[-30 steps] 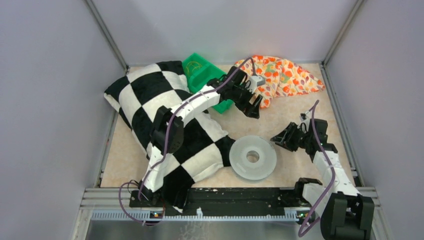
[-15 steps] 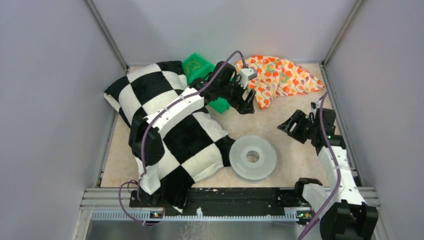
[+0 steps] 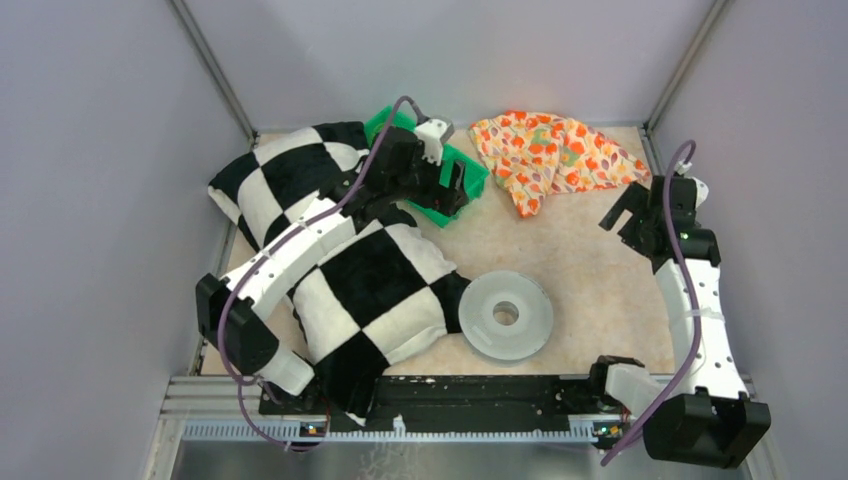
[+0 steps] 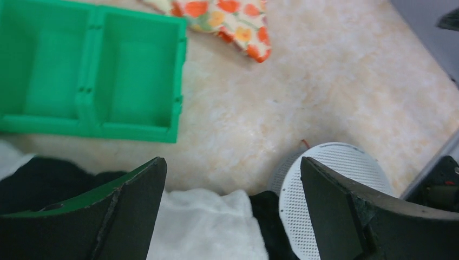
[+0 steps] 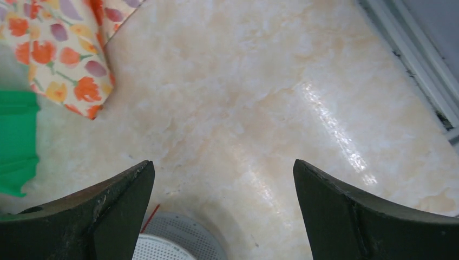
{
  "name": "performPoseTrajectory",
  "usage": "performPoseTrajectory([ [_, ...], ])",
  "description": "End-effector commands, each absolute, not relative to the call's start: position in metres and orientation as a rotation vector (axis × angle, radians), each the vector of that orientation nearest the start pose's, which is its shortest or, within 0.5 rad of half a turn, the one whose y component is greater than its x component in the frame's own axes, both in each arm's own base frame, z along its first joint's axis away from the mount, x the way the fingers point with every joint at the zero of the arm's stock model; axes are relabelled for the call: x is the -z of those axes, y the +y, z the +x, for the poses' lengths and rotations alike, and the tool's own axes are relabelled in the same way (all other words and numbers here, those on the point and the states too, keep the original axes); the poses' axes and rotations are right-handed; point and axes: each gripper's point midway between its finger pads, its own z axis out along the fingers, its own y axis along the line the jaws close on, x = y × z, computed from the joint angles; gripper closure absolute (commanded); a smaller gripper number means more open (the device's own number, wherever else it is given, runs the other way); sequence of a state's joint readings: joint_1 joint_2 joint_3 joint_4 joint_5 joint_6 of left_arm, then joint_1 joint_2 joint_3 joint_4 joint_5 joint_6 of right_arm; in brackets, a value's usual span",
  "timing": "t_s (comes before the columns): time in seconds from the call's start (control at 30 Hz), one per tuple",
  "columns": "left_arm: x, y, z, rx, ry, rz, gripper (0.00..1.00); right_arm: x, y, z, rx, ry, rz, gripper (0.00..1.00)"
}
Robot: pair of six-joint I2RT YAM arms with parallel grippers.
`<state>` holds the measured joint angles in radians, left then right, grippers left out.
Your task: Wrap the cables
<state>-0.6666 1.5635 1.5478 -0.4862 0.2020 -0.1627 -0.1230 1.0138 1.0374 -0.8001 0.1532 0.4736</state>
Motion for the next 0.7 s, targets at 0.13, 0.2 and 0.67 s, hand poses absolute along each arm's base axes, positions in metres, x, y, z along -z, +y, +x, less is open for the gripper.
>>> performPoseTrajectory([
  [0.13, -0.299, -0.240, 0.341, 0.397, 1.978, 0.345, 0.02, -0.201, -0.069, 0.268, 0.209, 2.220, 0.746, 0.01],
  [0.2, -0.305, -0.235, 0.338, 0.395, 1.949, 0.326, 0.02, -0.198, -0.073, 0.267, 0.239, 2.229, 0.752, 0.01],
  [0.67, -0.316, -0.178, 0.334, 0.273, 1.806, 0.008, 0.02, -0.196, -0.069, 0.273, 0.198, 2.205, 0.743, 0.01],
])
